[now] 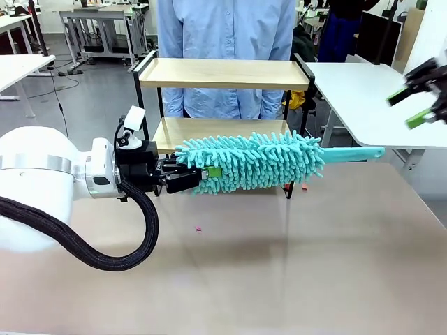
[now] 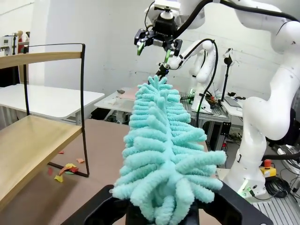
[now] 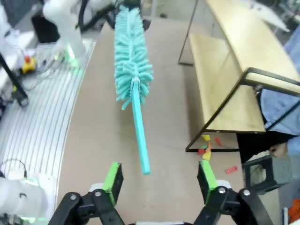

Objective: Clean the shelf.
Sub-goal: Hand the Duster back to the human.

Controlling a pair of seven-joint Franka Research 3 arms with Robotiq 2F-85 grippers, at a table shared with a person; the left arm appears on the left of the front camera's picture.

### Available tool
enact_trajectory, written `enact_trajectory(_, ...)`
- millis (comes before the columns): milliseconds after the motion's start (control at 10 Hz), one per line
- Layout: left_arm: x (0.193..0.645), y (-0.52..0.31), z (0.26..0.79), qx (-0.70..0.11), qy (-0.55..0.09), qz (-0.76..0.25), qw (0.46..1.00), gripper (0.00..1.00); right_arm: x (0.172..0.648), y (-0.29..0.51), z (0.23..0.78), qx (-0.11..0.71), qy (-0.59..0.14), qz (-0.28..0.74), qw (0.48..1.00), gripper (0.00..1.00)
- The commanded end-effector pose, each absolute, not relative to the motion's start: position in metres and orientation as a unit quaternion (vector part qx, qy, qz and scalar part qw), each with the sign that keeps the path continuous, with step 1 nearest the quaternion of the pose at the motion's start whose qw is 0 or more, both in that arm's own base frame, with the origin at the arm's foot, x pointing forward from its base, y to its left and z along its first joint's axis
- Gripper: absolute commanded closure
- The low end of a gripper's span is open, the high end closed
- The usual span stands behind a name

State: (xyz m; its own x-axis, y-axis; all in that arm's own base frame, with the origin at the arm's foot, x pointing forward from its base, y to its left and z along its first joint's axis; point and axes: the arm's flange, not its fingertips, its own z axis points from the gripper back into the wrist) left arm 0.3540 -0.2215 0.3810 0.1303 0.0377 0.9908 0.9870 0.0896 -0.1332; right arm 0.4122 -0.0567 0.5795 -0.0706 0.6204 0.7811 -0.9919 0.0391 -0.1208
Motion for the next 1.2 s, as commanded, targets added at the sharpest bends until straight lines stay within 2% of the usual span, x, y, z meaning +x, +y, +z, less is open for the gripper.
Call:
enact_trajectory(0,0.353,-0.222,0.382,-0.513,-0.501,-0.438,0.542,1.00,0.403,-0.085,0.589,0.294,-0.404,0.550,0.669,0.00)
enact_trajectory(400,0.353,-0.222,0.382,-0.513,-0.501,-0.438,0.542,1.00,0.391,-0.115,0.589,0.291,-0.461,0.438,0.715,0.00)
enact_trajectory(500,0.353,-0.222,0.382,-0.513,-0.501,-0.438,0.542,1.00,0.393,-0.126,0.591,0.294,-0.426,0.494,0.698,0.00)
enact_trajectory(600,0.353,-0.222,0.382,-0.513,-0.501,-0.438,0.542,1.00,0.393,-0.126,0.591,0.294,-0.426,0.494,0.698,0.00)
enact_trajectory(700,0.354,-0.222,0.381,-0.516,-0.496,-0.435,0.546,0.81,0.393,-0.126,0.591,0.294,-0.426,0.494,0.698,0.00)
enact_trajectory(900,0.359,-0.205,0.422,-0.557,-0.522,-0.385,0.518,0.81,0.393,-0.126,0.591,0.294,-0.426,0.494,0.698,0.00)
enact_trajectory(1100,0.361,-0.183,0.483,-0.553,-0.546,-0.380,0.502,0.81,0.393,-0.126,0.591,0.294,-0.426,0.494,0.698,0.00)
